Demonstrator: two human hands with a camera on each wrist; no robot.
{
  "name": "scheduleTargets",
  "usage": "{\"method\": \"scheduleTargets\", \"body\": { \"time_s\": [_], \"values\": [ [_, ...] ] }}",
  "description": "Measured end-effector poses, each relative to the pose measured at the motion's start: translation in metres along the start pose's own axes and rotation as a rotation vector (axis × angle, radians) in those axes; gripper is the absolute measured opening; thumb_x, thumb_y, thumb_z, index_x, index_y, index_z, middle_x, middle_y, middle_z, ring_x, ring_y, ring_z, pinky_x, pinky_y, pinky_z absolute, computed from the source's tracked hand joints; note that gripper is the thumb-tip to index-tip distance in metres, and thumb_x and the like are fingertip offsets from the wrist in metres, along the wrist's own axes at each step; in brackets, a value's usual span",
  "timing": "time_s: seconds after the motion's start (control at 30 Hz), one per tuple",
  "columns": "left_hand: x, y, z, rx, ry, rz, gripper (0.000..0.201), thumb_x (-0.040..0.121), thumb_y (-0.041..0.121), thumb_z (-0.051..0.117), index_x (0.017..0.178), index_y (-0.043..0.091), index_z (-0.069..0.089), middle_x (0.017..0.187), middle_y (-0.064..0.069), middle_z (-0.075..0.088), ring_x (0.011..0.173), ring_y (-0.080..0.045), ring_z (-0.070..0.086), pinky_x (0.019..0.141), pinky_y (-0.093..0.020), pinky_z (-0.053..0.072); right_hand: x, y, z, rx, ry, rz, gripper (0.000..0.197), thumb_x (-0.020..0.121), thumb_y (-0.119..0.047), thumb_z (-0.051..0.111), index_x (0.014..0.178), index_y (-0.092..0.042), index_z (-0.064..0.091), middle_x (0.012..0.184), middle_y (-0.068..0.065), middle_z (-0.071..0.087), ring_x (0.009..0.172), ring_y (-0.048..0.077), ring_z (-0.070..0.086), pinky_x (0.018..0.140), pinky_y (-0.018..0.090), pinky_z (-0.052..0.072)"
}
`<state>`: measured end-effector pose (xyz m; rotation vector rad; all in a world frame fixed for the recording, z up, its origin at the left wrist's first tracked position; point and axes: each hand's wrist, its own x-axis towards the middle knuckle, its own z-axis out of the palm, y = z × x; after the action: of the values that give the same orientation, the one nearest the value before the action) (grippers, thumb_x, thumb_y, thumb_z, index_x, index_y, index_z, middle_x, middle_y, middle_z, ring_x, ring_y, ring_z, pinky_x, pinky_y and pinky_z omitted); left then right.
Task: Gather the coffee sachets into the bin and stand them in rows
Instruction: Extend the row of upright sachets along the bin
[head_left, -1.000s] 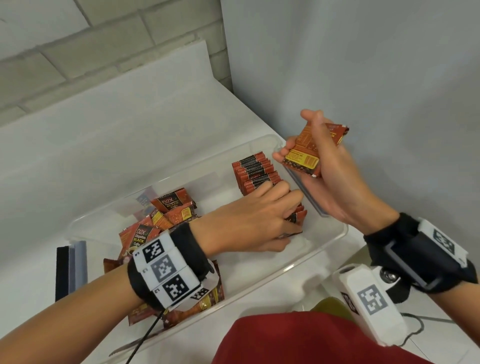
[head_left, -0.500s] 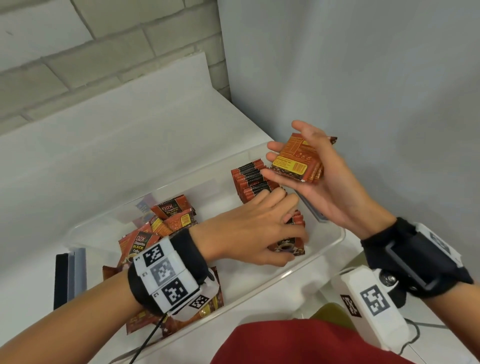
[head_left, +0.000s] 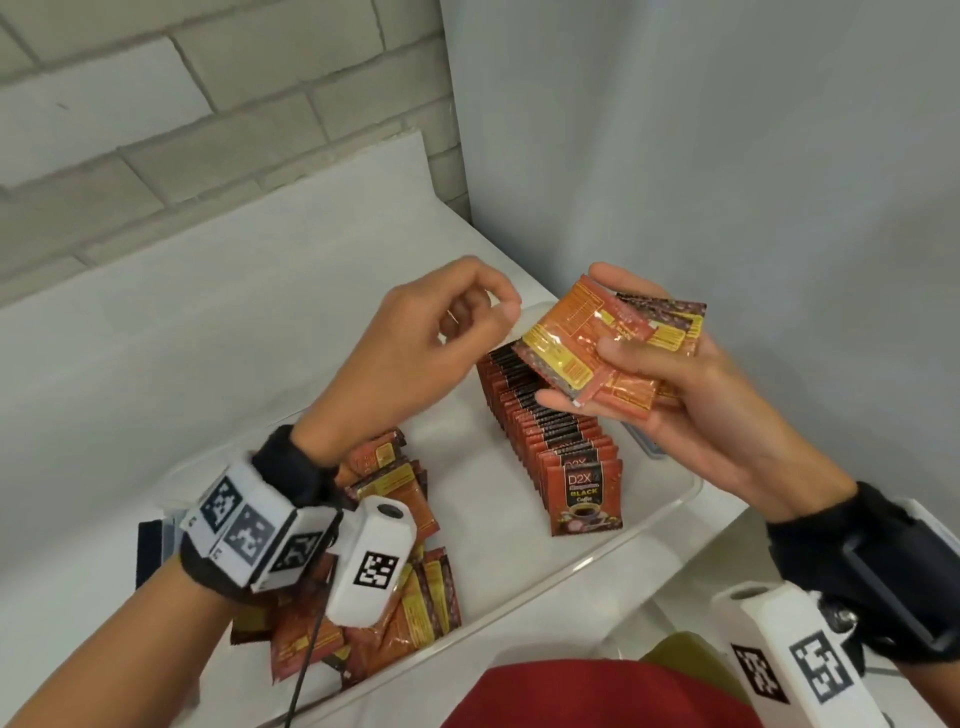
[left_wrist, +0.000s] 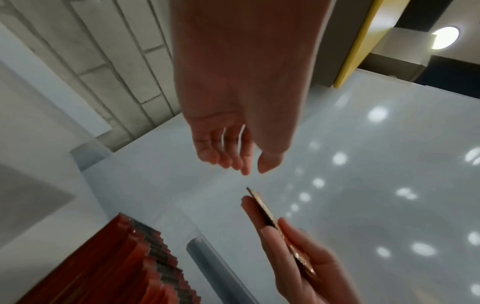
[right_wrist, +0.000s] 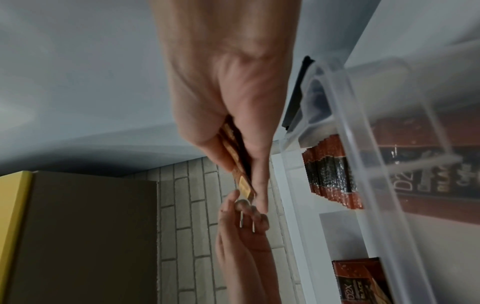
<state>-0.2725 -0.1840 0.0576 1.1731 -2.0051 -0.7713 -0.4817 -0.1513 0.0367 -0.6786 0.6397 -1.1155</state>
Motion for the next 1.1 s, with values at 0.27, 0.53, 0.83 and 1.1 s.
{"method": "scheduleTargets", "body": {
  "time_s": [0.27,0.53,0.83,1.1],
  "values": [
    [-0.005,0.006,0.004,-0.306,-0.120,-0.124,0.038,0.075,0.028,0.075,0.108,0.012,0.065,0.096,-0.011,0.067,0.092,-0.027,0.064,0.085,-0.048,0.053,-0.002,0.005,0.008,-0.148,-0.008,0.019,0.043,0.085,-0.003,0.055,0.127,-0.012,0.053,0.118,0.012,0.068,0.101,0.034,0.068,0.074,0.048,0.059],
    [-0.007,0.001,-0.002,-0.395,-0.127,0.027,0.019,0.076,0.011,0.078,0.089,0.015,0.064,0.090,-0.009,0.067,0.093,-0.032,0.064,0.086,-0.057,0.049,-0.001,0.005,0.011,-0.169,0.022,0.126,0.072,0.063,-0.057,0.049,0.122,-0.016,0.052,0.103,0.015,0.073,0.090,0.030,0.072,0.064,0.039,0.060],
    [-0.008,-0.001,-0.002,-0.415,-0.195,0.059,0.013,0.082,0.014,0.067,0.086,0.027,0.067,0.099,0.002,0.072,0.103,-0.026,0.064,0.082,-0.050,0.054,-0.002,0.004,0.007,-0.175,-0.057,0.173,0.040,0.070,-0.007,0.066,0.108,-0.020,0.066,0.100,0.014,0.073,0.083,0.027,0.072,0.066,0.036,0.060],
    [-0.006,0.007,-0.005,-0.478,-0.077,-0.114,0.029,0.091,0.032,0.046,0.116,0.020,0.053,0.105,-0.005,0.071,0.101,-0.019,0.068,0.079,-0.029,0.057,0.002,0.003,0.011,-0.228,0.113,0.007,0.050,0.069,-0.005,0.069,0.116,-0.019,0.060,0.096,0.007,0.075,0.083,0.022,0.073,0.064,0.025,0.058]
  ]
}}
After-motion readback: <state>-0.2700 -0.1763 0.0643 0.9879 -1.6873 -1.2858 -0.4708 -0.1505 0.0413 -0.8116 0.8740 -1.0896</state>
